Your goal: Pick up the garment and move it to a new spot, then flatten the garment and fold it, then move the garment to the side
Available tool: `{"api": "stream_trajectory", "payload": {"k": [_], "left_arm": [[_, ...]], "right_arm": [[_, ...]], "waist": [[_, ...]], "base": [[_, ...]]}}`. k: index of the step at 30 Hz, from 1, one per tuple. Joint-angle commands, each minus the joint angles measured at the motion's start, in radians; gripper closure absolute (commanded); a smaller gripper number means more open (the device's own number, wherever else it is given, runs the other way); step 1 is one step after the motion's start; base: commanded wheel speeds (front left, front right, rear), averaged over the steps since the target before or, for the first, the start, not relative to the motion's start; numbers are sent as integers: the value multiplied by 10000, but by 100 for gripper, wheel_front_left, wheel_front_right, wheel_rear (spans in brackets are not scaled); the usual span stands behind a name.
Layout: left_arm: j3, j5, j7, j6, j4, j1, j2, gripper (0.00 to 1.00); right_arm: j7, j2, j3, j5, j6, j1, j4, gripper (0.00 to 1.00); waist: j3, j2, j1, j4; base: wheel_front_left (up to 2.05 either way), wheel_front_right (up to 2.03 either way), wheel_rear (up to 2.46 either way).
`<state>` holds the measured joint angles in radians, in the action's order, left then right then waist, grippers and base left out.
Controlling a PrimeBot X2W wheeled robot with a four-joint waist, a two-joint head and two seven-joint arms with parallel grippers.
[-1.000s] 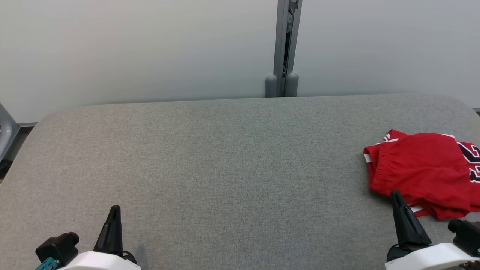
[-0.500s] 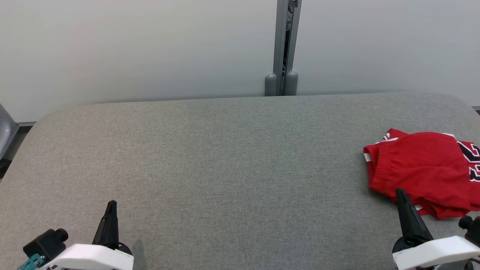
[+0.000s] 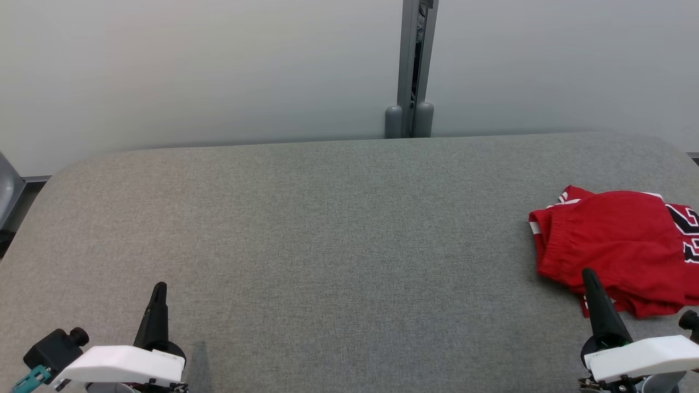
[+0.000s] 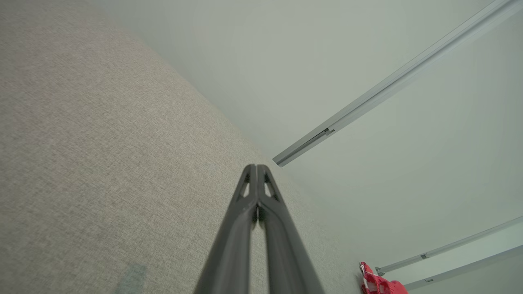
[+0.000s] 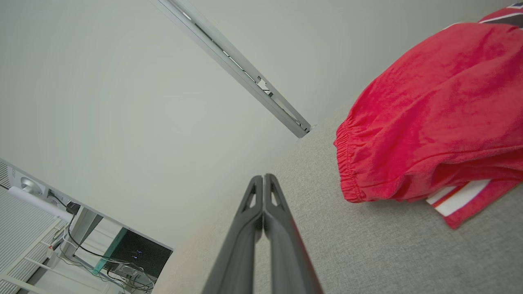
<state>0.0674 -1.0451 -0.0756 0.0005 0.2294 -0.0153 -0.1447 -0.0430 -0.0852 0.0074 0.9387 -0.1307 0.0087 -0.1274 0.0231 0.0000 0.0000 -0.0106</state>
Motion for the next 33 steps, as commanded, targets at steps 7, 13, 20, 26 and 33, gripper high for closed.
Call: {"api": "stream_trajectory", "payload": {"k": [7, 13, 20, 26, 33], "left_arm": [[-319, -779, 254, -217, -70, -408, 66, 100], [-487, -1304, 431, -337, -49, -491, 153, 100], [-670, -1889, 636, -474, -23, -541, 258, 100], [-816, -2365, 791, -578, -1, -616, 348, 100], [-956, -2797, 941, -681, 17, -687, 429, 100]], "right_arm": [[184, -58, -157, 990, 0, -337, -73, 100], [305, -42, -230, 1639, 0, -434, -195, 100], [436, -22, -319, 2351, 0, -536, -314, 100], [546, -3, -400, 2929, 0, -624, -420, 100], [664, 10, -479, 3464, 0, -700, -523, 100]], "waist": [[-23, 0, 0, 9], [-43, 0, 0, 17], [-65, 0, 0, 26], [-85, 0, 0, 34], [-104, 0, 0, 42]], "base": [[0, 0, 0], [0, 0, 0], [0, 0, 0], [0, 0, 0], [0, 0, 0]]}}
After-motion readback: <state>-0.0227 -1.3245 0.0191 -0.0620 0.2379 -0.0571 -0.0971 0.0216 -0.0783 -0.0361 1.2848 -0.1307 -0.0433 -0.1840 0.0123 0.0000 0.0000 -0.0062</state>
